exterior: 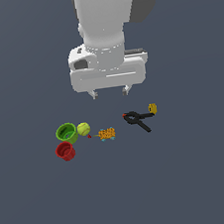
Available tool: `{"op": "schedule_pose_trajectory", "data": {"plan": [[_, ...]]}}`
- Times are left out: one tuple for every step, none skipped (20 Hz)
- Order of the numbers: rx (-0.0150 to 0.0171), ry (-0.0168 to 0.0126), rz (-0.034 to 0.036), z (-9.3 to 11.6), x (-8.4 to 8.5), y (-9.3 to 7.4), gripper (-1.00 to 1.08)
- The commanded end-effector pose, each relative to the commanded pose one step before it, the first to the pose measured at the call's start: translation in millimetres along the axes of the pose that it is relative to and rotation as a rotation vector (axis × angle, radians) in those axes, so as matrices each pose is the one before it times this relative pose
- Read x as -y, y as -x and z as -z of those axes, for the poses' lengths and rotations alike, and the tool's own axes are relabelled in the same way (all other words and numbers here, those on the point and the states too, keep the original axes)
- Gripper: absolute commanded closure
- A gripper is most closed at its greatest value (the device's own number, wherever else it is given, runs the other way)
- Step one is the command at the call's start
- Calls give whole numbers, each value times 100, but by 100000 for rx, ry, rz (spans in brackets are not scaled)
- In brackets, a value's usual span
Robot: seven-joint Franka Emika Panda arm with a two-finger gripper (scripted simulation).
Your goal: Pick up a designated object from a clutter of objects.
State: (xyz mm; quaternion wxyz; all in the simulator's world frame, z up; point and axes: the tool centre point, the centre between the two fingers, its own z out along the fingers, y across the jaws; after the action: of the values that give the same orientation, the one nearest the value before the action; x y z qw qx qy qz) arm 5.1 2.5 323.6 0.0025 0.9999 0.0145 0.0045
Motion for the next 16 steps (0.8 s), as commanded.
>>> {"op": "schedule_pose_trajectory", "data": {"plan": [[-445, -288, -133, 215, -4, -99, -92], [59, 36, 4, -25, -4, 16, -92], [70, 62, 185, -81, 19, 12, -92], [39, 60, 358, -113, 46, 4, -92], [16, 62, 517, -151, 60, -2, -92], [5, 73, 704, -196, 87, -7, -92], [1, 88, 888, -245, 110, -9, -92], [10, 110, 1080, -300, 134, -9, -92], [25, 133, 1274, -358, 157, -6, -92], [37, 154, 1469, -414, 183, -3, -92], [44, 168, 1657, -465, 207, -1, -92], [44, 176, 1840, -511, 232, 0, -92], [45, 184, 2029, -559, 258, 2, -92], [51, 192, 2226, -609, 286, 6, -92], [58, 197, 2427, -660, 316, 11, -92], [62, 198, 2627, -708, 346, 16, -92]]}}
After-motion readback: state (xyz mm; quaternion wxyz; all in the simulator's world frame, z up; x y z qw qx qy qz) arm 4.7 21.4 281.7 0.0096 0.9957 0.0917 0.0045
